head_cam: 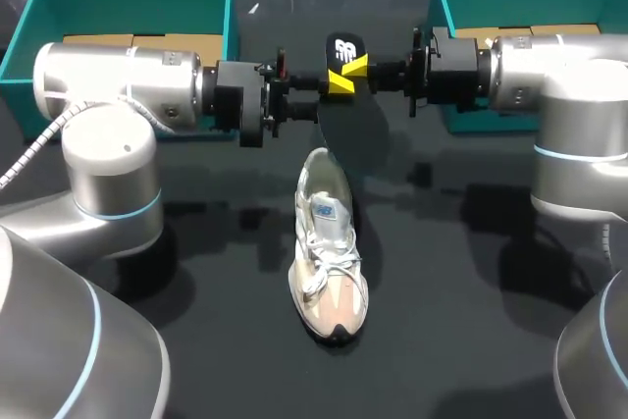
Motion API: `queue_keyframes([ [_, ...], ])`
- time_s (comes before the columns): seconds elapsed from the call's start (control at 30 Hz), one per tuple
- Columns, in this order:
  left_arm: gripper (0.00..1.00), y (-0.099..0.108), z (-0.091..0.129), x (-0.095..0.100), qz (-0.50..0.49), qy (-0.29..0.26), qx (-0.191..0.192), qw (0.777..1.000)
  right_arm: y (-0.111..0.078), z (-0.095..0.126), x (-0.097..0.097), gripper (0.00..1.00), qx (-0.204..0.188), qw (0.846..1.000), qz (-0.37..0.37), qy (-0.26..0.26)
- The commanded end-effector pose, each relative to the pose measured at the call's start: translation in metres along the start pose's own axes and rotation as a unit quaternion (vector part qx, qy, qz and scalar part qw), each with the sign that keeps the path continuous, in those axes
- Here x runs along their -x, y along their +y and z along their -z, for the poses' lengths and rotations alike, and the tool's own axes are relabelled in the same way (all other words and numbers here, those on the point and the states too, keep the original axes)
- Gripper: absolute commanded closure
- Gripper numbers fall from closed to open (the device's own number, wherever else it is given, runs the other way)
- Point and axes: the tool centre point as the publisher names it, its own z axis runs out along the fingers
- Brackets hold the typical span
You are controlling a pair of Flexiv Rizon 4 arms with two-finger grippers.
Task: Take the shoe out of the shoebox, open the shoe tongue, remove and reinsert the insole, then place the shoe into the shoebox
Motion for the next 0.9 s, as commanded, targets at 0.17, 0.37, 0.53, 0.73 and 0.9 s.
queue_keyframes([
  [0.17, 0.73, 0.002, -0.005, -0.001, -0.001, 0.003, 0.001, 1.0, -0.001, -0.002, 0.0, 1.0, 0.002, 1.0, 0.0, -0.001],
  [0.37, 1.0, 0.001, -0.005, -0.001, 0.0, 0.005, 0.001, 1.0, -0.001, -0.003, 0.0, 1.0, 0.002, 1.0, -0.001, -0.001],
  [0.53, 1.0, 0.001, -0.005, -0.003, 0.002, 0.006, 0.0, 1.0, -0.001, -0.003, 0.0, 1.0, 0.002, 1.0, -0.003, 0.0],
  [0.73, 1.0, 0.0, 0.002, -0.004, 0.002, 0.006, 0.001, 1.0, -0.001, -0.001, -0.001, 0.0, 0.007, 1.0, 0.003, 0.005],
  [0.9, 1.0, -0.003, 0.014, -0.005, 0.003, 0.009, 0.009, 1.0, -0.007, 0.007, -0.002, 0.0, 0.009, 1.0, 0.016, 0.008],
])
